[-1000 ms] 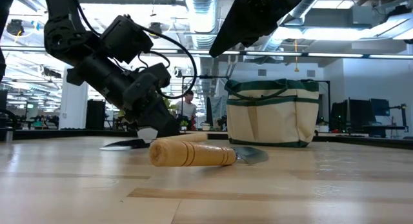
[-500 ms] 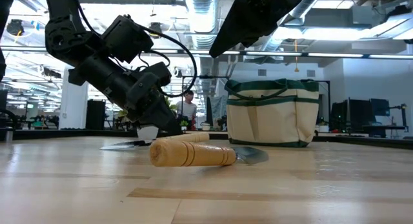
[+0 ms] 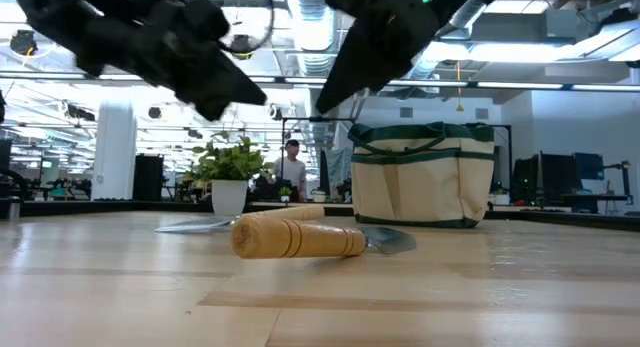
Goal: Pick & Place Garden tools in Gardening bag
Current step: Put the trowel into the gardening bag
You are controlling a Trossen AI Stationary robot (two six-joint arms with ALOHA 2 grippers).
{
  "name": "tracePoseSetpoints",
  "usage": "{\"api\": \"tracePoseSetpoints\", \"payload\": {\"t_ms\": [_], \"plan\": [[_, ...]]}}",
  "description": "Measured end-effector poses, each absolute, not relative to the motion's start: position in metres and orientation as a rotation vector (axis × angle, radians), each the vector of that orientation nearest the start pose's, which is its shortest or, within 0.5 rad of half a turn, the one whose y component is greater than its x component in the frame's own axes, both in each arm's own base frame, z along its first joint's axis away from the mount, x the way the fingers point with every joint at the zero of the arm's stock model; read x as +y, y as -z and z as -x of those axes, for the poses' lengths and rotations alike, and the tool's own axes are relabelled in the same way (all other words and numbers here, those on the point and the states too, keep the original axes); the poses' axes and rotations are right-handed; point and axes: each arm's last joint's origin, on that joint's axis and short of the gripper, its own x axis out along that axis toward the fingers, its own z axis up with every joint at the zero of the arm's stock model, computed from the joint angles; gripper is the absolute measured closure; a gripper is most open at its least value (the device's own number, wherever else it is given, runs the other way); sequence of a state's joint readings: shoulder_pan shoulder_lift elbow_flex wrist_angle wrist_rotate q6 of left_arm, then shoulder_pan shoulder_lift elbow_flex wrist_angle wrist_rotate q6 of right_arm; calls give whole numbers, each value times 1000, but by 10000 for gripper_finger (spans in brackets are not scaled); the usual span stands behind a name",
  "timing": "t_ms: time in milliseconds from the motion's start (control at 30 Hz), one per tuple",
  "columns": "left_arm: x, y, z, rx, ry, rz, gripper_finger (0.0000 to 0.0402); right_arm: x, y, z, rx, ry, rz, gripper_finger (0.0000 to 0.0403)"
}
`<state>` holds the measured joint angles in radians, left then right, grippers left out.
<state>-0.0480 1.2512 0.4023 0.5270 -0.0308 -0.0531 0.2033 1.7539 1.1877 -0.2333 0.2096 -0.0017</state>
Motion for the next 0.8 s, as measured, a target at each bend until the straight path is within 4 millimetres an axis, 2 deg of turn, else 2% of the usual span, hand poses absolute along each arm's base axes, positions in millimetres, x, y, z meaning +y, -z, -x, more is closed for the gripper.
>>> {"api": "tracePoseSetpoints", "payload": {"t_ms": [167, 400, 600, 700, 800], "plan": [[-23, -176, -207, 311, 29, 20, 400, 57, -215, -385, 867, 30, 192, 403], [-33, -164, -186, 315, 78, 38, 400, 35, -211, -416, 980, -39, 250, 403], [-36, -158, -181, 332, 90, 52, 400, 19, -185, -432, 1044, -57, 260, 400], [-36, -156, -180, 341, 90, 55, 400, 18, -178, -435, 1060, -82, 300, 375], [-36, -154, -178, 348, 89, 54, 400, 20, -177, -434, 1070, -94, 300, 331]]}}
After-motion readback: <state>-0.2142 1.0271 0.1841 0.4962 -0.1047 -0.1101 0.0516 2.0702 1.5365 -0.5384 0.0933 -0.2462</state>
